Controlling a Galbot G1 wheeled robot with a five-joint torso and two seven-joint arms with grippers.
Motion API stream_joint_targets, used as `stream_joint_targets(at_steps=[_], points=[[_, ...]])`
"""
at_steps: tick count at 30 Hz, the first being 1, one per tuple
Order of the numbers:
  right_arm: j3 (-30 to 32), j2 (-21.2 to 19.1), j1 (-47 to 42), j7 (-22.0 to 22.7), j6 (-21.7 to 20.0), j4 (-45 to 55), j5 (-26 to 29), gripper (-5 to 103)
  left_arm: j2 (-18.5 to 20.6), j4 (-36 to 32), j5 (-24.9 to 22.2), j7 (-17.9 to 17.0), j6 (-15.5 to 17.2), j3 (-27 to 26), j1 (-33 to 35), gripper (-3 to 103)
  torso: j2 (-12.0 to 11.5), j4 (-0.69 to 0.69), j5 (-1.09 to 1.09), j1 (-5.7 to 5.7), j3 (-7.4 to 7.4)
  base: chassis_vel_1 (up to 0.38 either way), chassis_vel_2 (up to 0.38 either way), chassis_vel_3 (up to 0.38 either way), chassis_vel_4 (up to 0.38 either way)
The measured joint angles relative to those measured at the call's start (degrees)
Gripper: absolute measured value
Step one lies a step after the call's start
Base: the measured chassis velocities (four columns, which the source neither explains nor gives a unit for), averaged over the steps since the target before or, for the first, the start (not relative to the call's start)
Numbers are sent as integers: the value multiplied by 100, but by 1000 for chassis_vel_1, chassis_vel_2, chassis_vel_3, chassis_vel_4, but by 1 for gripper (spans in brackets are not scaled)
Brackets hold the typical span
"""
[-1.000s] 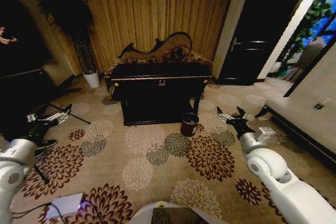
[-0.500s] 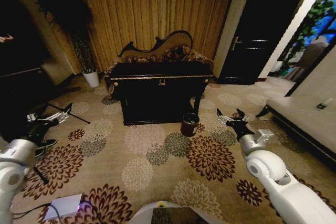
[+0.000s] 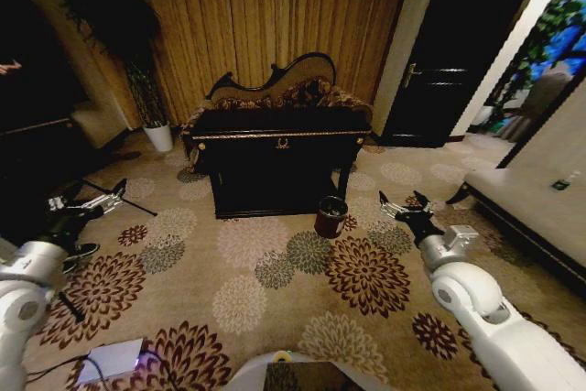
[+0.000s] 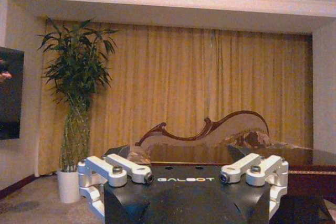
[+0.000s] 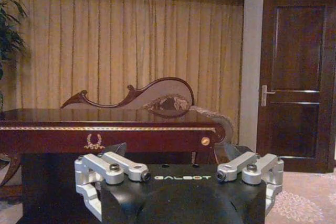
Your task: Move to the front of the table and place the trash on the table into the trash bin.
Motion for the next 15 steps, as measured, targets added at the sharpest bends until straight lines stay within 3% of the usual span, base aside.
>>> stream_joint_targets(at_steps=[15], points=[[21,-71,2,146,-18,39,9,100,30,-17,1,38,45,-47,5,100,0,0,0,0,0,0,0,0,0]])
